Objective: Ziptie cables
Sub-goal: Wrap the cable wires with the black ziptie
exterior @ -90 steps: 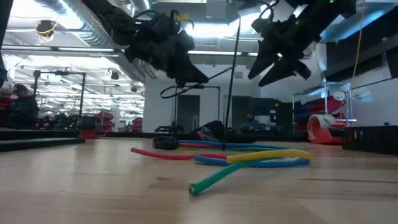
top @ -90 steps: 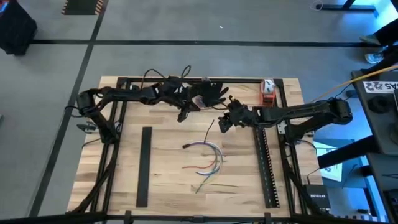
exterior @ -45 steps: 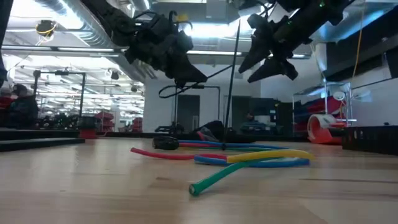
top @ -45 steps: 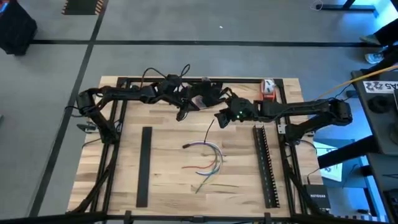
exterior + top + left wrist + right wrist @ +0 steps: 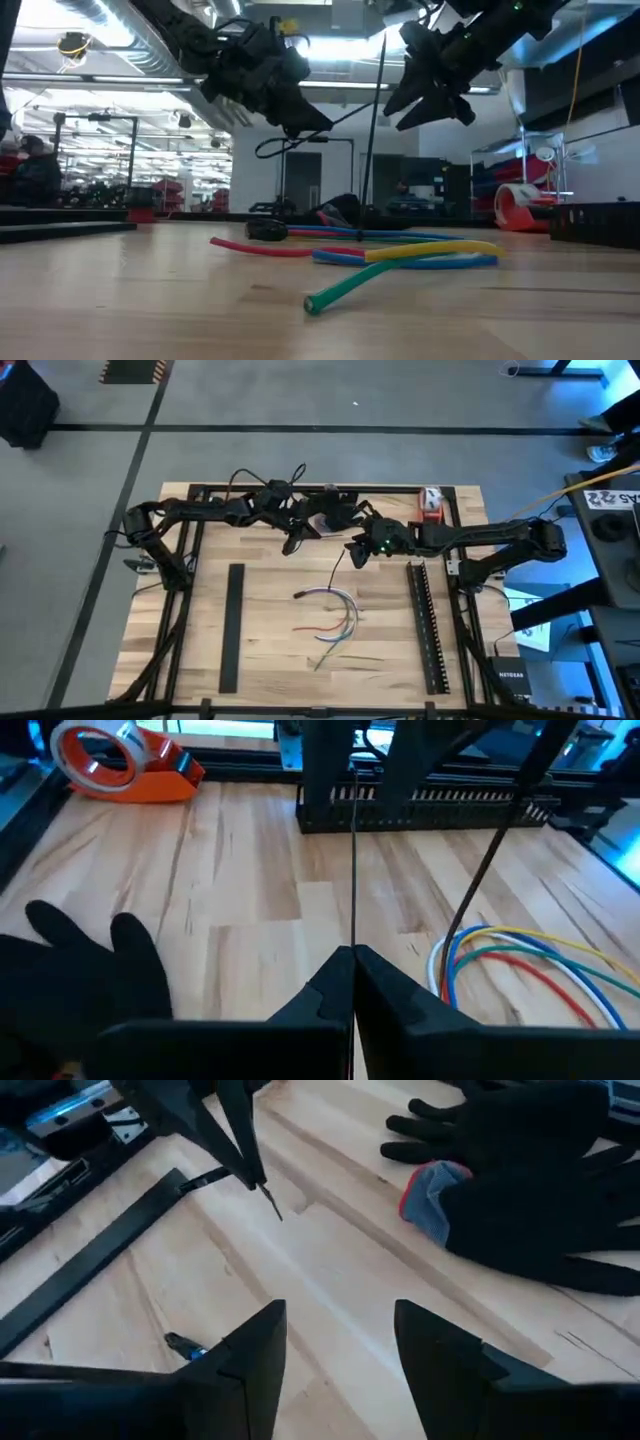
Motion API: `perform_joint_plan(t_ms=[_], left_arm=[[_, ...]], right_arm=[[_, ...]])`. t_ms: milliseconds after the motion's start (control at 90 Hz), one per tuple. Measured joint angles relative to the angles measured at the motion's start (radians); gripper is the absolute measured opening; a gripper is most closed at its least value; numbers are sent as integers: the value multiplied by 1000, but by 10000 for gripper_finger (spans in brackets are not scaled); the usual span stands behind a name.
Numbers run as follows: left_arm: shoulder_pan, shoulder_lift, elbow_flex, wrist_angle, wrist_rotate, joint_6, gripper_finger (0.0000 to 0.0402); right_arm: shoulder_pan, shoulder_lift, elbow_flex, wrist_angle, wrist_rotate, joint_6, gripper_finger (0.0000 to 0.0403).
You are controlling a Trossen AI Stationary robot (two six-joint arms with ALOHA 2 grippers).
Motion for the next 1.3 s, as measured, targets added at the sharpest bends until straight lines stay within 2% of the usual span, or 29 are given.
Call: perform_joint_plan(t_ms=[189,322,500,556,800,1100,1300], left_arm=[[27,0,0,-2,31,-74,0],[65,-1,0,-3,58,-87,0],[97,-8,0,-10,84,-86,0],[97,-9,0,-15,84,-76,0],[95,-9,0,-75,85,-9,0],[95,-11,0,-54,86,-2,0],[95,-11,0,-51,85,-24,0]], right_arm=[[-16,-54,2,165,-15,19,179],[-27,-78,0,215,-10,21,179],[-4,-86,0,279,-137,-4,179],[12,-82,0,278,-145,-11,179],[61,-76,0,366,-130,-17,179],[72,-69,26,361,-59,-163,179],[72,-69,56,361,-49,-270,179]])
